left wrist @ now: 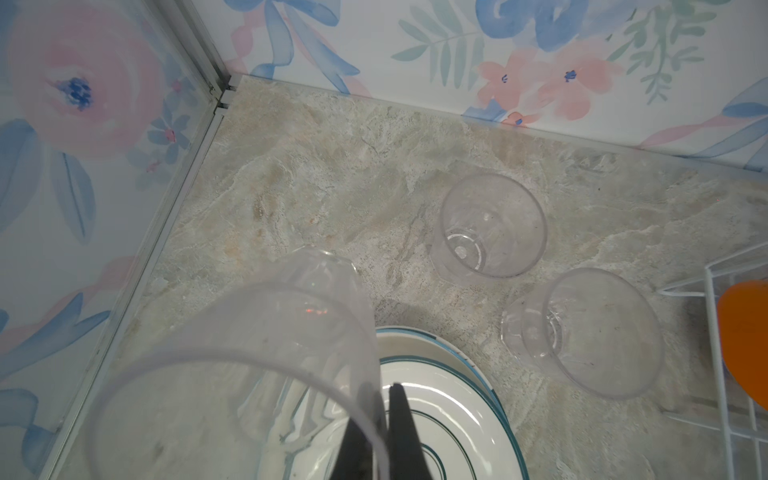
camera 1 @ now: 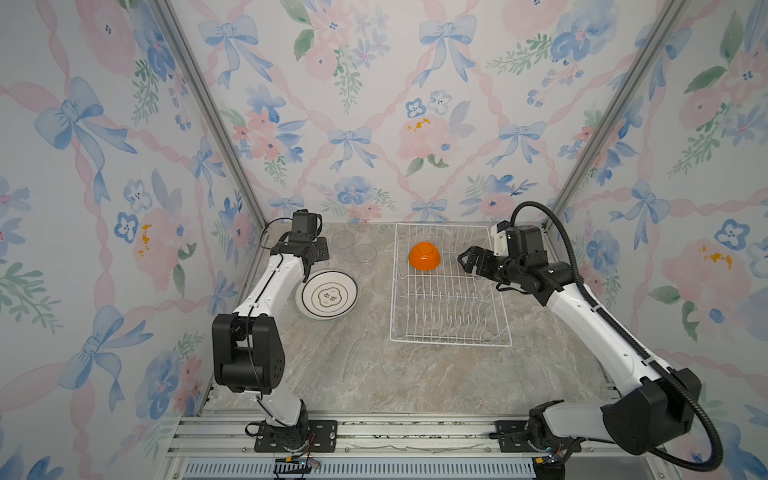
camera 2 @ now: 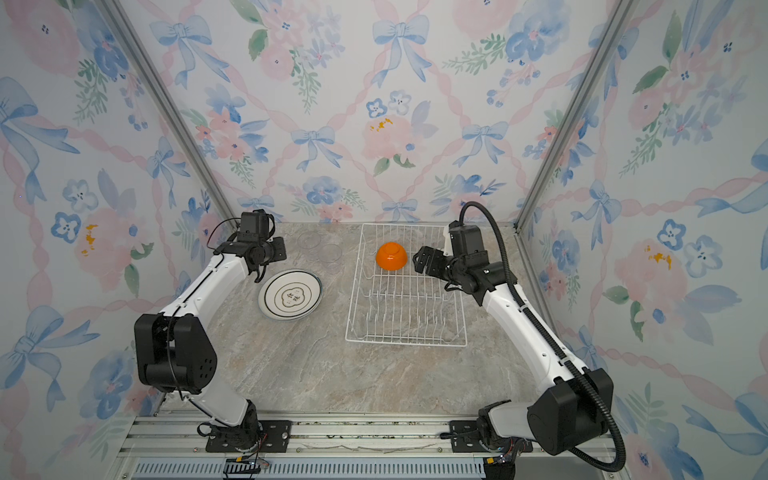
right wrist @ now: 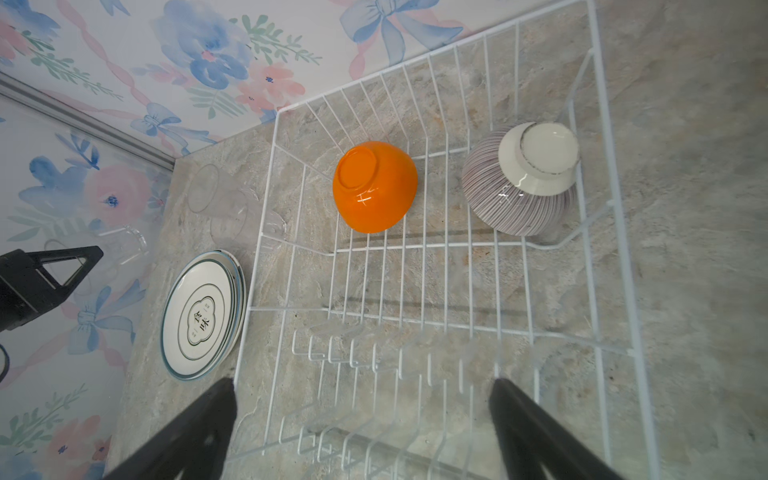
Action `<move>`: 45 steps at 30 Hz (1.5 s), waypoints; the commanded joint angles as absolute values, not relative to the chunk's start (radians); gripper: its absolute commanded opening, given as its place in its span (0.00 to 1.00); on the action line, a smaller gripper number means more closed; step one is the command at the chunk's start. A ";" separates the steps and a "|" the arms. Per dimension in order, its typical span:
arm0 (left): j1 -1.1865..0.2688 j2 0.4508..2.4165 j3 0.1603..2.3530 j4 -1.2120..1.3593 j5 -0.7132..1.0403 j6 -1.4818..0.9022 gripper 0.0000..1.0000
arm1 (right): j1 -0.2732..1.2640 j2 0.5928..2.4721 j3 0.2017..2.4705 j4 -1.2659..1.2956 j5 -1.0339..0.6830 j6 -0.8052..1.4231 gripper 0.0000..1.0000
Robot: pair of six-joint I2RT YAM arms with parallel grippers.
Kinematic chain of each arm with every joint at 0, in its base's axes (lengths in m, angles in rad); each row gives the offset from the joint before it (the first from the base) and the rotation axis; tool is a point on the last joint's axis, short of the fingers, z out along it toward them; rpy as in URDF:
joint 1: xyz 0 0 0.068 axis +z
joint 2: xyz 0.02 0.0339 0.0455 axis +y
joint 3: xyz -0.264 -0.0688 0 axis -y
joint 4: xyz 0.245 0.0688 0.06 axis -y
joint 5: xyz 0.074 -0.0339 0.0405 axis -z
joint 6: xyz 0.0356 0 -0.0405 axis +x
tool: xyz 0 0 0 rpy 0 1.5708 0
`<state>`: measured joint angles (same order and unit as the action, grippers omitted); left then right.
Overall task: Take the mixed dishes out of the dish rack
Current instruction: 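Lower the glass beside the two glasses and open the left gripper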
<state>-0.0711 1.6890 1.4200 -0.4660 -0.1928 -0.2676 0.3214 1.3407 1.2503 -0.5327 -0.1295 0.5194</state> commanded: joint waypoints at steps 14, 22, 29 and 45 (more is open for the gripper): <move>-0.024 1.924 1.654 -0.583 -0.144 -0.199 0.00 | 0.330 1.311 1.192 -0.564 -0.106 0.539 0.97; -0.018 1.971 1.696 -0.615 -0.118 -0.195 0.00 | 0.339 1.331 1.172 -0.546 -0.098 0.544 0.97; -0.015 1.992 1.725 -0.623 -0.101 -0.197 0.00 | 0.346 1.347 1.185 -0.556 -0.102 0.533 0.97; -0.014 2.034 1.737 -0.624 -0.029 -0.207 0.05 | 0.352 1.355 1.186 -0.572 -0.118 0.527 0.97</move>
